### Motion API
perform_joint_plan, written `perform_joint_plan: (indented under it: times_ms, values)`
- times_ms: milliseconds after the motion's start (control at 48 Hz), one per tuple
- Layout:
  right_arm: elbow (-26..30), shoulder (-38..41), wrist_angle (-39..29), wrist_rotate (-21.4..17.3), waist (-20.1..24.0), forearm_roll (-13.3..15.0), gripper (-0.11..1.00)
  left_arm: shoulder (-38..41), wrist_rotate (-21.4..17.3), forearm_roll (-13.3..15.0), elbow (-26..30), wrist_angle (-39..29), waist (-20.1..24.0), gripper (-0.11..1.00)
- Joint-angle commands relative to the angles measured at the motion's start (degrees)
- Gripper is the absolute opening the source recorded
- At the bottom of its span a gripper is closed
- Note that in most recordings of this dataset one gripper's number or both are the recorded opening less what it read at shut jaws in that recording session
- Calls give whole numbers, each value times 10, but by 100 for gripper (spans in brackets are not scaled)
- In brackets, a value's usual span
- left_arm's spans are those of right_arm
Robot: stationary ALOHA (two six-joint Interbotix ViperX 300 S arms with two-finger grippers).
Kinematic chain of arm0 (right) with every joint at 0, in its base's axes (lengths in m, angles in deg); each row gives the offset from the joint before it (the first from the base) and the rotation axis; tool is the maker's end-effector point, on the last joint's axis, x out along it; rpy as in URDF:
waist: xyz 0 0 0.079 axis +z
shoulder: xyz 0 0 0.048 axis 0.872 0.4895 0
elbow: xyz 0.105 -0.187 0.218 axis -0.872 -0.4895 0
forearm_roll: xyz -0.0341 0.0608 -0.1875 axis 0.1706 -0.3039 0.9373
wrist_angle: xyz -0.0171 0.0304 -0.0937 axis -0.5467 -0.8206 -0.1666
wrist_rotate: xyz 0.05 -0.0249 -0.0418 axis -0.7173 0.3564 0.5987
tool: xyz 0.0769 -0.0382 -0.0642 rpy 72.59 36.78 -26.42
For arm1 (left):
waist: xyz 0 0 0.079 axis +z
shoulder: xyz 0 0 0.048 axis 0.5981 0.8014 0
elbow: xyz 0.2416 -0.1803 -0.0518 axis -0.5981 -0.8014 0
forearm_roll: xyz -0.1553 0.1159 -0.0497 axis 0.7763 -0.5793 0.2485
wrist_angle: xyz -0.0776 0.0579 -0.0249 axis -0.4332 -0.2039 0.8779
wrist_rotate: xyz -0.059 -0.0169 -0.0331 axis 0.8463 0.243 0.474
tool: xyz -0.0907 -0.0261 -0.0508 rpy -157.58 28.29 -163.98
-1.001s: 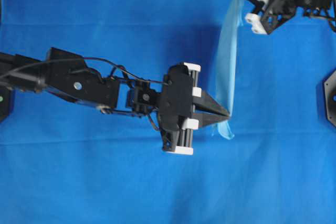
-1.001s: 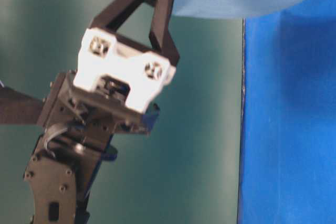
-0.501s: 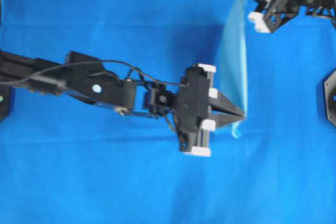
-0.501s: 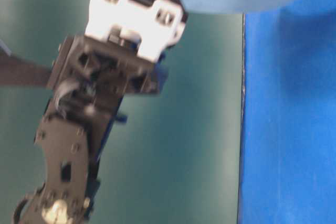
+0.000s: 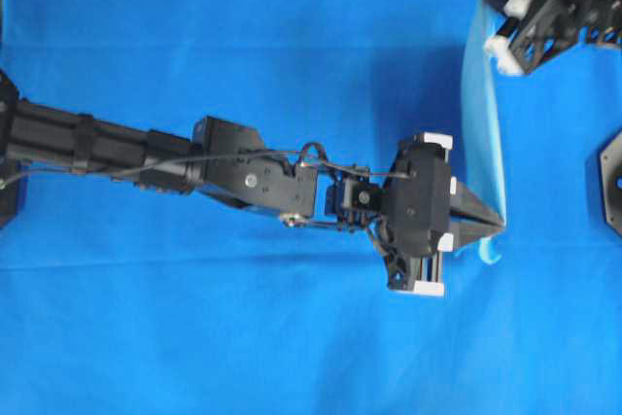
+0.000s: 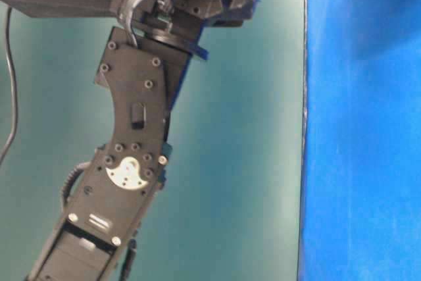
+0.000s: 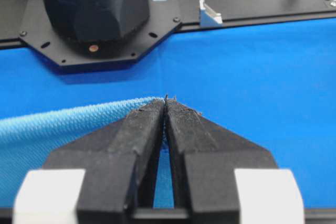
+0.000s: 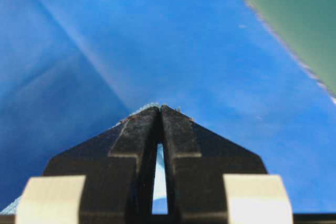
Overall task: Fold the light blue towel.
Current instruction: 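Lay the towel down lengthwise and open both grippers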
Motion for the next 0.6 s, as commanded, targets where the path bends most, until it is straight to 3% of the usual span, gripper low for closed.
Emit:
perform_joint_plan:
  times_ms: [0,146,334,584]
  values:
    - [32,33,25,0,-15,4,2,-28,7,-1,-21,15,-25,4]
    - [73,110,76,1,-15,4,2,-62,31,8,-106,62,-26,4]
    - [136,203,120,1,-6,5,2,-101,92,7,-213,115,-31,4]
    - [190,271,126,1,14,5,2,-123,120,8,-281,131,-35,4]
